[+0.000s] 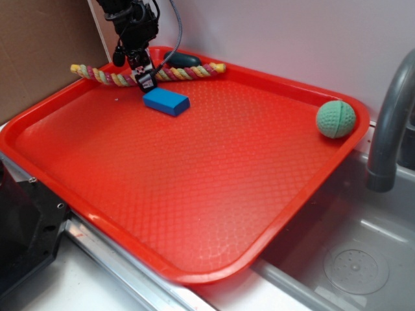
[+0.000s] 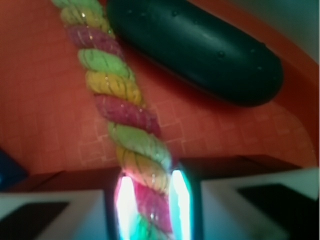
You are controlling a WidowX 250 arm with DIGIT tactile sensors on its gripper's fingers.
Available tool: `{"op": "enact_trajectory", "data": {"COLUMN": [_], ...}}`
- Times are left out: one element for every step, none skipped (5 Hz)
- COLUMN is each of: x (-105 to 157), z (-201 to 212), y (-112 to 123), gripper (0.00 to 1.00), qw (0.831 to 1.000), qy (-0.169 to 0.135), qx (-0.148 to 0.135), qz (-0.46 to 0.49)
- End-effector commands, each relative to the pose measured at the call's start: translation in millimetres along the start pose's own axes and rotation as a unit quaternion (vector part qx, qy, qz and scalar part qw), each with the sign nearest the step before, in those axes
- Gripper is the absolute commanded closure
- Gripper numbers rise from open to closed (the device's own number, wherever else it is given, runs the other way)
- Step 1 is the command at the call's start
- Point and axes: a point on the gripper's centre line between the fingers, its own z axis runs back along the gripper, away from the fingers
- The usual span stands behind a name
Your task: Grab the multicolored rope.
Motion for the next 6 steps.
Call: {"op": "enact_trajectory", "data": {"x": [7.9,5.6,-4.0,-9.3,-9.0,11.3], "z": [3.2,11.3,28.6,78.1,131.4,180.4], "y": [-10.9,-15.3,-29.9,-79.1,-137.5,-173.5], "gripper": [1.00,1.00,1.00,1.00,1.00,1.00], "qw": [1.000,1.000,1.000,0.998,0.991,0.980], "qy": [-0.002,-0.007,-0.004,0.025,-0.038,-0.059], "qx": [0.007,0.014,0.022,0.034,0.021,0.023], "qz": [-0.019,-0.019,0.000,0.039,0.128,0.186]}}
